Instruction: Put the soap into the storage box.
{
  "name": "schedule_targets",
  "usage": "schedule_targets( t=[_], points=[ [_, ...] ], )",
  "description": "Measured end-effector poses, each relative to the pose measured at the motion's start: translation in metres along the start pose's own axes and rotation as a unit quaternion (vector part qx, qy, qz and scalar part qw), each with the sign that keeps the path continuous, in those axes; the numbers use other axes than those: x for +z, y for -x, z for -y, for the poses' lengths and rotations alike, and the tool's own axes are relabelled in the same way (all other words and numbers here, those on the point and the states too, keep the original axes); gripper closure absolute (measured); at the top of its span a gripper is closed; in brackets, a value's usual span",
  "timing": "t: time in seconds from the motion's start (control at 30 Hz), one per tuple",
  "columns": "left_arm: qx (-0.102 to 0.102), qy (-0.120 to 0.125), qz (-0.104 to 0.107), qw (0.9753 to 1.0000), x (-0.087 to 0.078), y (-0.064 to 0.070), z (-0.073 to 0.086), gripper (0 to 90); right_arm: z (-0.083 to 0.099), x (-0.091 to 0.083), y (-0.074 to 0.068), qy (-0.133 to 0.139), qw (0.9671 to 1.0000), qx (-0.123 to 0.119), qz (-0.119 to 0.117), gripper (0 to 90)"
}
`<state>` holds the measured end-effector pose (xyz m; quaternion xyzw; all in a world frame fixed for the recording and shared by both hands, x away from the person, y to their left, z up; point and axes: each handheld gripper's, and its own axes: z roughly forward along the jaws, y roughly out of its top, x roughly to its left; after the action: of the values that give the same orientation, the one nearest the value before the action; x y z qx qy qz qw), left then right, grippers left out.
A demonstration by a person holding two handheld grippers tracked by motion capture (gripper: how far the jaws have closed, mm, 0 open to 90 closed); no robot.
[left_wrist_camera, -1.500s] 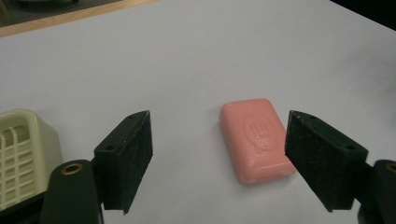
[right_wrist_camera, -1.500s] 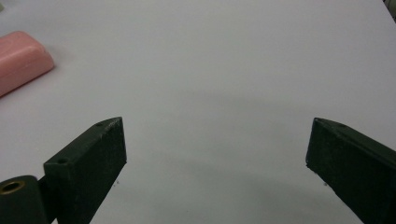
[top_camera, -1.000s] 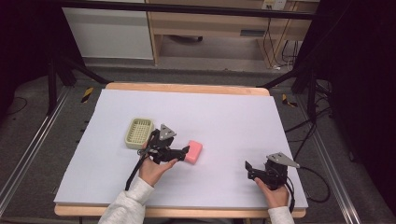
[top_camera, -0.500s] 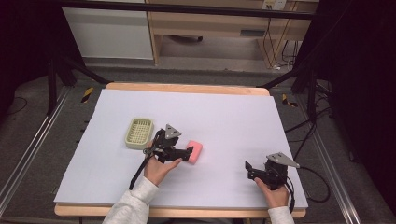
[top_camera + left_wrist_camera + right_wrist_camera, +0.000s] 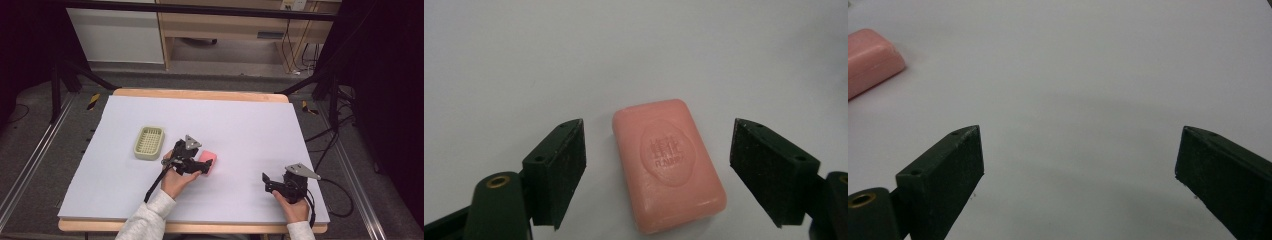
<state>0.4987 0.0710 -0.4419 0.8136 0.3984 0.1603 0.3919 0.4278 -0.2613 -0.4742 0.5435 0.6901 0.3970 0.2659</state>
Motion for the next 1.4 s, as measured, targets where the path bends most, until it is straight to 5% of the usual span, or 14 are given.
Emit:
schedule_targets(
  t=[1.4],
  points=[
    [-0.010,-0.058,-0.009,0.9982,0.042,0.005,0.006,22.7,0.000,0.001,-0.001,-0.005,1.0000,0.001,-0.005,5.6]
  ],
)
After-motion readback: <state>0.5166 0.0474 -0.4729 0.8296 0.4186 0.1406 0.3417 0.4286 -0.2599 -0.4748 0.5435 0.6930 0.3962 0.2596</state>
